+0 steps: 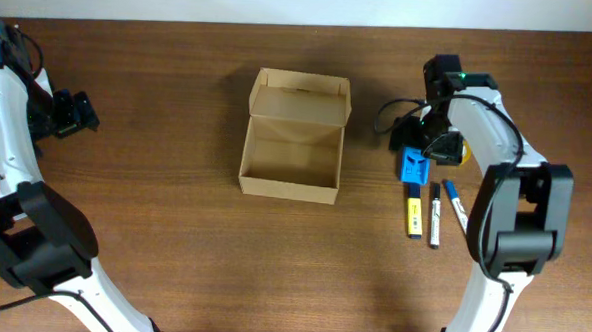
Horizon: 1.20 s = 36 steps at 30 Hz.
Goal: Pack container
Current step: 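Reach the right gripper down and grasp the blue whiteboard duster, then carry the duster with the right gripper and lower it into the box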
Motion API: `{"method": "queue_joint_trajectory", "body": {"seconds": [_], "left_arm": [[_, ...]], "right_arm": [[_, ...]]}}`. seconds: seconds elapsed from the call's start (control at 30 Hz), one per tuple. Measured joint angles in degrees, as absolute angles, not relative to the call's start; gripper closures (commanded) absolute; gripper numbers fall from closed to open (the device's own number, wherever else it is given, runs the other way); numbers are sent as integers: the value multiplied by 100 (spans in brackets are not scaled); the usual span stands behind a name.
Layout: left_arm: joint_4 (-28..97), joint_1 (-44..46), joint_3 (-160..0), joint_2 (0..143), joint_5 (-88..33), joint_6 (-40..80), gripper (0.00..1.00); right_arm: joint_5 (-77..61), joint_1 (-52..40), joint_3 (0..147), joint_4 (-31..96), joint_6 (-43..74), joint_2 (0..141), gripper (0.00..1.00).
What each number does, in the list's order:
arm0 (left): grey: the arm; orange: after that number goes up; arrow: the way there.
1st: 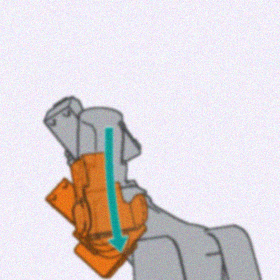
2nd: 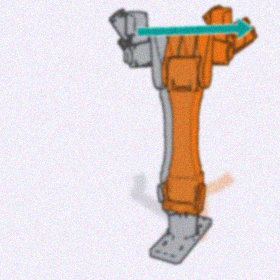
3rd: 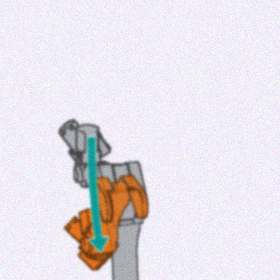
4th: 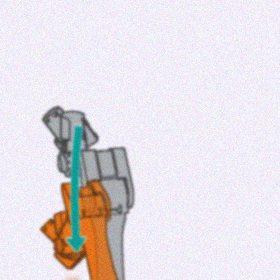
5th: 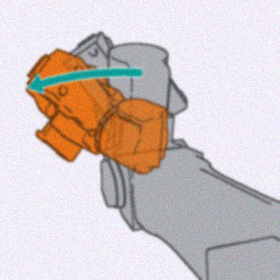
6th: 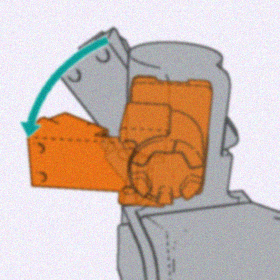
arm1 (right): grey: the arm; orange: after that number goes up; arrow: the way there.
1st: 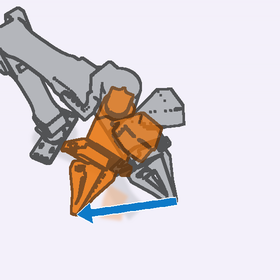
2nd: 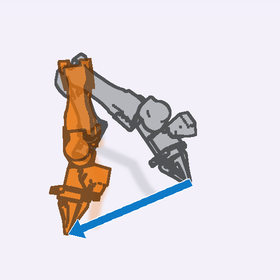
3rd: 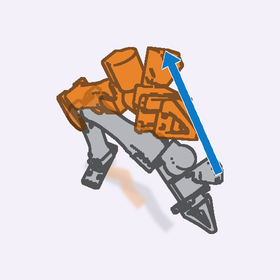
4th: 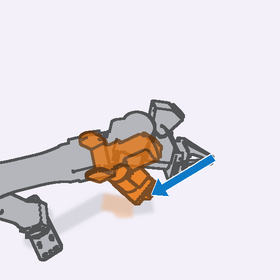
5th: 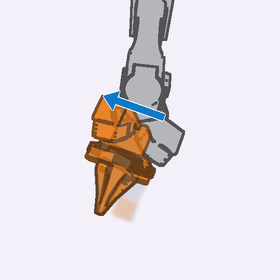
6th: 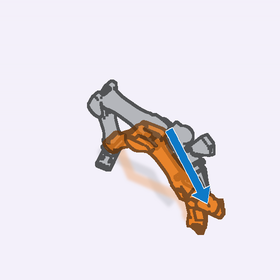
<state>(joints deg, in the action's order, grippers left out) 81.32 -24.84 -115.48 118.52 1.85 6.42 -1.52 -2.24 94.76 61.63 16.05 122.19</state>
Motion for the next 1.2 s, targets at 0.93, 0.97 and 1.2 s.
{"method": "queue_joint_trajectory", "body": {"seconds": [0.93, 0.97, 1.2], "left_arm": [[8134, -2484, -11548, 11852, 185, 642, 0], [8132, -2484, -11548, 11852, 185, 642, 0], [8132, -2484, -11548, 11852, 185, 642, 0]], "right_arm": [[-388, -303, 10575, 6772, 1216, 12392, 96], [-401, -351, 10790, 6853, 1135, 12248, 96], [-423, -1227, 12276, 7260, 193, 11010, 96]]}}
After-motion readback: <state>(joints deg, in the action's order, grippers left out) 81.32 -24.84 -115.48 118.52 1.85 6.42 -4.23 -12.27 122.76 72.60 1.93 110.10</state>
